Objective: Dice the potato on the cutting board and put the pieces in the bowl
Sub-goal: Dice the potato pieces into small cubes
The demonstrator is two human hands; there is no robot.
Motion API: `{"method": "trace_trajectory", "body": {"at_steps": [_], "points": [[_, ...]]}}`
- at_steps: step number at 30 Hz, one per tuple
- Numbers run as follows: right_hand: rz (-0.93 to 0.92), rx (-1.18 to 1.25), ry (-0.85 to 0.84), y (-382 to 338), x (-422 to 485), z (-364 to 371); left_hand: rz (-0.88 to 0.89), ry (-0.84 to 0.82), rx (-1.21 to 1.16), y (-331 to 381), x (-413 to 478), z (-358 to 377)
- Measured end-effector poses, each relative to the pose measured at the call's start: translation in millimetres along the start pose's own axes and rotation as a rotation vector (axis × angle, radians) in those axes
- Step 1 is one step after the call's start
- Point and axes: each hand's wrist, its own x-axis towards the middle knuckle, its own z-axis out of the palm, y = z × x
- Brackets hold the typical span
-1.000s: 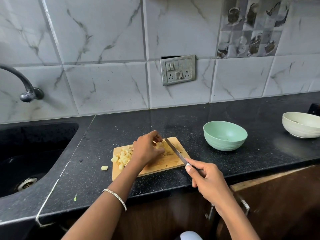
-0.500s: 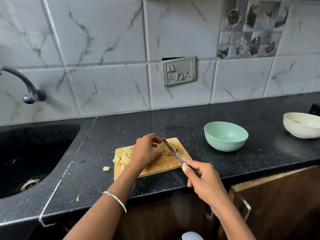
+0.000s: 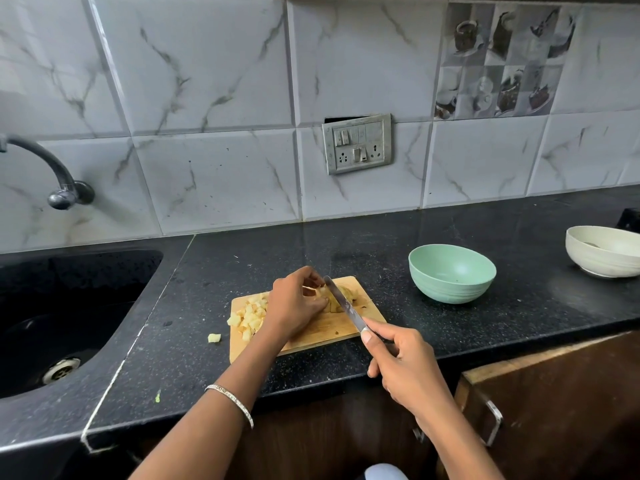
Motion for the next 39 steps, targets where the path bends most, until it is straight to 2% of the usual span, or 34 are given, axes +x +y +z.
{"method": "trace_trajectory", "body": {"at_steps": [12, 20, 39], "points": [[0.013, -0.038, 0.002, -4, -2, 4, -0.003, 0.0, -0.003, -1, 1, 0], [-0.027, -0.215, 0.066, -14, -8, 2, -0.006, 0.014, -0.018, -2, -2, -2], [-0.044, -0.197, 0.028, -22, -6, 3, -0.005, 0.006, -0.036, -2, 0, 0]]}}
